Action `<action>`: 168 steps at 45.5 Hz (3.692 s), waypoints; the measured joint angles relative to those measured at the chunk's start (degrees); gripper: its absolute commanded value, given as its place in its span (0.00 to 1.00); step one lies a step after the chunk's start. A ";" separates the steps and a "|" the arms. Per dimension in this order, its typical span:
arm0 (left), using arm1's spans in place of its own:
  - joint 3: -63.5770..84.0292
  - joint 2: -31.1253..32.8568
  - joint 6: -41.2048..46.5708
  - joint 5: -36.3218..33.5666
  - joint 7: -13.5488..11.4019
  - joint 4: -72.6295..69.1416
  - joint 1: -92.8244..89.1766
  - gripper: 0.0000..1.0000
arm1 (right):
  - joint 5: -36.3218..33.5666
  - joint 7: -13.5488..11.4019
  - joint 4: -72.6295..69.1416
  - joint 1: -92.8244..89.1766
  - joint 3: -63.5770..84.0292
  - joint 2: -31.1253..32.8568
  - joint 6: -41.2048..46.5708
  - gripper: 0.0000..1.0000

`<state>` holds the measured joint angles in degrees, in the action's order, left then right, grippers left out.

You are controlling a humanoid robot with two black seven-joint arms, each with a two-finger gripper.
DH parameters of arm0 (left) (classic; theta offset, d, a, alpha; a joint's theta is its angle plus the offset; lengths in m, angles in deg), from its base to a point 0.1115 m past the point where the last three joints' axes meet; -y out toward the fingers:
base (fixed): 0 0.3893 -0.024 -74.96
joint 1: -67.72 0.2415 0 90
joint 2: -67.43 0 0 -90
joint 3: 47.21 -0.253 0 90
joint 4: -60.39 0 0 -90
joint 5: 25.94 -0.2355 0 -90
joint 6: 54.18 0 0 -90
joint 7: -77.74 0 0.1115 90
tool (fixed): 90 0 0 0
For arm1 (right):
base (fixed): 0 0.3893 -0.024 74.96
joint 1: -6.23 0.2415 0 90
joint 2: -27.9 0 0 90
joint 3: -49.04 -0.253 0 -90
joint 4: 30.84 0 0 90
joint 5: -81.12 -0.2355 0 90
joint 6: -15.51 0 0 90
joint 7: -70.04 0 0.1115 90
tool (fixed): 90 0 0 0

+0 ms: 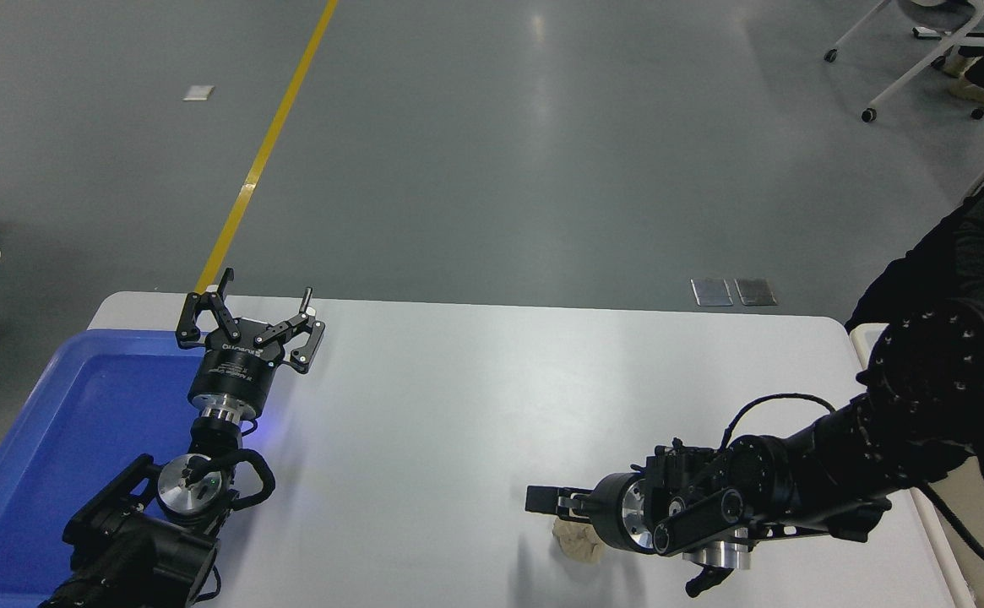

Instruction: Pick up paper ball place in dustbin

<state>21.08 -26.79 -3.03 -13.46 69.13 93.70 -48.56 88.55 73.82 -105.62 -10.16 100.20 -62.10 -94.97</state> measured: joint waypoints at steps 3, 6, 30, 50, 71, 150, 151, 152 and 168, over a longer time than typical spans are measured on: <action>0.00 0.00 0.00 0.00 0.00 0.00 0.00 0.99 | 0.18 0.00 0.18 -0.17 0.19 0.00 -0.02 1.00; 0.00 0.00 0.00 -0.01 0.00 0.00 0.00 0.99 | 0.43 0.00 0.36 -0.37 0.52 0.00 -0.04 1.00; 0.00 0.00 0.00 0.00 0.00 0.00 0.00 0.99 | 2.34 0.00 1.43 -2.49 2.61 0.00 -0.84 0.87; 0.00 0.00 0.00 0.00 0.00 0.00 0.00 0.99 | 3.12 0.00 1.52 -2.83 4.70 0.00 -1.74 0.87; 0.00 0.00 0.00 0.00 -0.01 0.00 0.00 0.99 | 4.63 0.95 1.18 -4.02 9.73 0.01 -4.05 0.17; -0.09 0.00 0.00 -0.01 0.08 0.00 0.08 0.99 | 4.56 3.37 -19.53 65.72 16.79 16.20 44.67 0.00; -0.09 0.00 0.00 0.00 0.07 0.00 0.08 0.99 | 4.61 3.36 -18.99 66.48 17.63 16.80 45.26 0.00; -0.09 0.00 0.00 0.00 0.07 0.00 0.08 0.99 | 4.67 3.30 -18.65 66.82 18.06 17.13 45.47 0.00; -0.09 0.00 0.00 -0.01 0.08 -0.01 0.09 0.99 | 5.01 2.57 -5.90 66.71 24.69 30.63 46.86 0.00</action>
<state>20.99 -26.79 -3.03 -13.47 69.20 93.69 -48.47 93.56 76.39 -111.51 56.55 124.89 -31.47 -48.10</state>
